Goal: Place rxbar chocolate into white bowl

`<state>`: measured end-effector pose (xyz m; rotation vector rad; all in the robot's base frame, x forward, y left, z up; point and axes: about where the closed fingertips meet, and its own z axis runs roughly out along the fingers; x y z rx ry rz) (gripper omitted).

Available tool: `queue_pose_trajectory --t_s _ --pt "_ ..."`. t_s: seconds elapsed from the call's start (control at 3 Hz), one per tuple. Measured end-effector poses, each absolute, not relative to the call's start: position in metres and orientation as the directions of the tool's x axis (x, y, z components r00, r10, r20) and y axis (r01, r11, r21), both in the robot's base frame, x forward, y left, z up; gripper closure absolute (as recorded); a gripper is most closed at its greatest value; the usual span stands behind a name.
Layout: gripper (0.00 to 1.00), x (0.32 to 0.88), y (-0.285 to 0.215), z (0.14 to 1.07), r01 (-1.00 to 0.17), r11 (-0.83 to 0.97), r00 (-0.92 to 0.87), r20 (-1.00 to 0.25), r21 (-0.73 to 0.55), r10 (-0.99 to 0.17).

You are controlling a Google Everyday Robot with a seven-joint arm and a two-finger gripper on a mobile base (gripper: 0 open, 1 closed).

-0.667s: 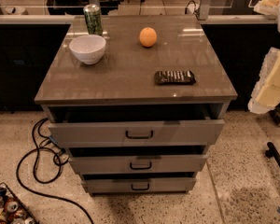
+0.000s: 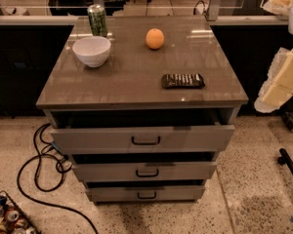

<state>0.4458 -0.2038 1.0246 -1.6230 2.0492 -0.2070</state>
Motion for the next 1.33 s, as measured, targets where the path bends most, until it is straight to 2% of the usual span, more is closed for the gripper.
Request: queue_pose_trajectory --t_s 0.33,0.67,1.33 --pt "0.0 0.474 -0.214 1.01 -0.848 0.294 -0.11 -0.397 -0.44 -0.911" --pt "0.0 0.529 -0.215 0.978 -0.846 0.333 -0.043 -0.57 -0.415 -0.82" --pt "0.0 0.595 -0.198 0.933 -0.897 0.335 -0.025 -0.724 -0.288 -0.69"
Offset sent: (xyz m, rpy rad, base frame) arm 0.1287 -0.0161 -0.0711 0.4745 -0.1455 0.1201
